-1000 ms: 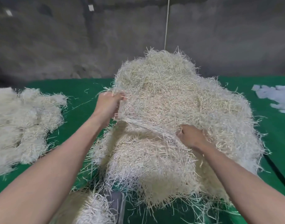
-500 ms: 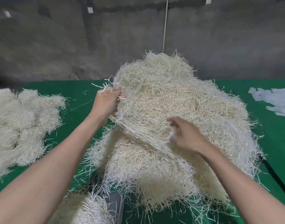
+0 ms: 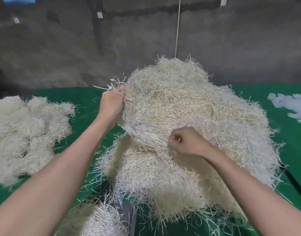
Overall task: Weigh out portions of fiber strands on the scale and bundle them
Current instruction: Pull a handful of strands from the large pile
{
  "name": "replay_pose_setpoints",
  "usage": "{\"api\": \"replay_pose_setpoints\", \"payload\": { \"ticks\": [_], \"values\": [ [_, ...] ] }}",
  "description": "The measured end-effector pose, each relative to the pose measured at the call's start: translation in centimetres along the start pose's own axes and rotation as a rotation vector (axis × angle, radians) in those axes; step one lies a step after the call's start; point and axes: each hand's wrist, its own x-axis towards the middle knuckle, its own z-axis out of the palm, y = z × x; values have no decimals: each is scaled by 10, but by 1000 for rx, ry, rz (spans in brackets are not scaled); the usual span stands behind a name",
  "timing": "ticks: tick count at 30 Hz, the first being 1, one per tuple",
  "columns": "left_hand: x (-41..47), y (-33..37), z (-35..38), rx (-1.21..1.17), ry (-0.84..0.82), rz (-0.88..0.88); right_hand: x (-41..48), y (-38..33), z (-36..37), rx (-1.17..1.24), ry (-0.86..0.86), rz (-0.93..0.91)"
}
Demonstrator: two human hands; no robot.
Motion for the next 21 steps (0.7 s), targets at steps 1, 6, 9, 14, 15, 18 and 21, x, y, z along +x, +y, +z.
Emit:
{"api": "replay_pose_setpoints", "payload": {
  "ticks": [1,6,9,14,15,18,21],
  "values": [
    [-2,2,4,2,-20,12,5,-9,-4,96,137,-44],
    [-2,12,2,51,-80,121,27,-36,36,152,20,-47],
    [2,8,-10,61,-33,167,22,-19,52,30,-74,-71],
    [3,-11,-21,60,28,164,-7,50,45,-292,-28,32],
    [3,-13,-21,61,39,154,-13,60,44,-306,-33,56],
    [6,-14,-25,11,110,139,-22,79,44,-335,-62,83],
    [7,-12,-28,89,144,246,-29,86,38,-345,-55,91]
  ]
}}
